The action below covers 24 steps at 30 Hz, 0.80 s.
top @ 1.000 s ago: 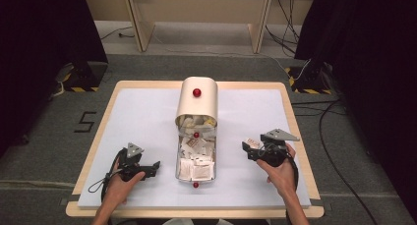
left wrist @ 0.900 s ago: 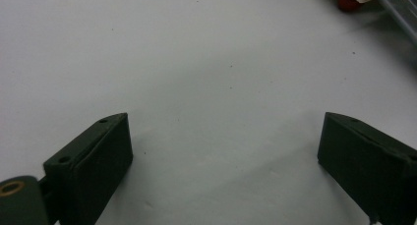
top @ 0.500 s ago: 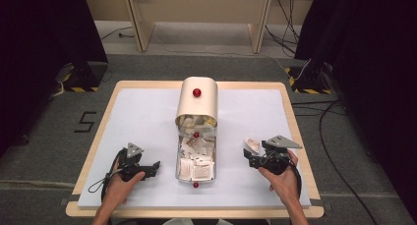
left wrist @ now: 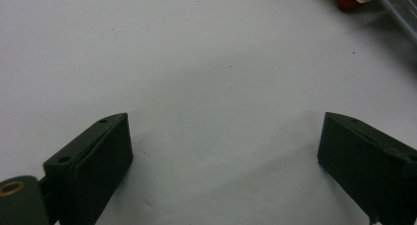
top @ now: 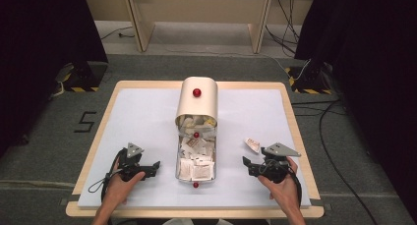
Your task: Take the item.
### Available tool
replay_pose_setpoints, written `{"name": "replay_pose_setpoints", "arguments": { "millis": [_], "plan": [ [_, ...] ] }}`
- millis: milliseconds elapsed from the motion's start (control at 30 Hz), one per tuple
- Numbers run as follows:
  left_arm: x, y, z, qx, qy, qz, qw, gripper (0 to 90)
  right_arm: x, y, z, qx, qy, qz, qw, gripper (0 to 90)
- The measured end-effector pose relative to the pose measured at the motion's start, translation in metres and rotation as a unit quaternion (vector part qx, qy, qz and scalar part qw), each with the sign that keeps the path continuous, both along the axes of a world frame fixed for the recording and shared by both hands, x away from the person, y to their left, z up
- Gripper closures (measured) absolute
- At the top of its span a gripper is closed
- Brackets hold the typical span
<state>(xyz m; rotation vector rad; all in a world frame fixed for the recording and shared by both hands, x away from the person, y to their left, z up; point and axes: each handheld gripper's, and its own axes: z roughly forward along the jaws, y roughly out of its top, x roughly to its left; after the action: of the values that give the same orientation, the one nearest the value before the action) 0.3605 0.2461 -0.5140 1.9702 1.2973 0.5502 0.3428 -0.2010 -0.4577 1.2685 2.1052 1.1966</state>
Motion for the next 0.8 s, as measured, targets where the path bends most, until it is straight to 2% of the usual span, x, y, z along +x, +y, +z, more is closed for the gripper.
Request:
{"name": "replay_pose_setpoints", "arguments": {
  "millis": [167, 733, 800],
  "plan": [
    [0.0, 0.0, 0.0, 0.0, 0.001, -0.001, 1.0, 5.6, -0.006, 0.0, -0.003, -0.012, 0.0, 0.002, 0.9999, 20.5],
    [0.0, 0.0, 0.0, -0.001, 0.0, 0.0, 1.0, 5.6, -0.021, -0.007, -0.016, -0.01, 0.018, -0.006, 0.9998, 17.2],
    [0.0, 0.0, 0.0, -0.001, 0.0, 0.0, 1.0, 5.6, -0.022, -0.008, -0.017, -0.016, 0.018, -0.004, 0.9997, 17.2]
  ]
}}
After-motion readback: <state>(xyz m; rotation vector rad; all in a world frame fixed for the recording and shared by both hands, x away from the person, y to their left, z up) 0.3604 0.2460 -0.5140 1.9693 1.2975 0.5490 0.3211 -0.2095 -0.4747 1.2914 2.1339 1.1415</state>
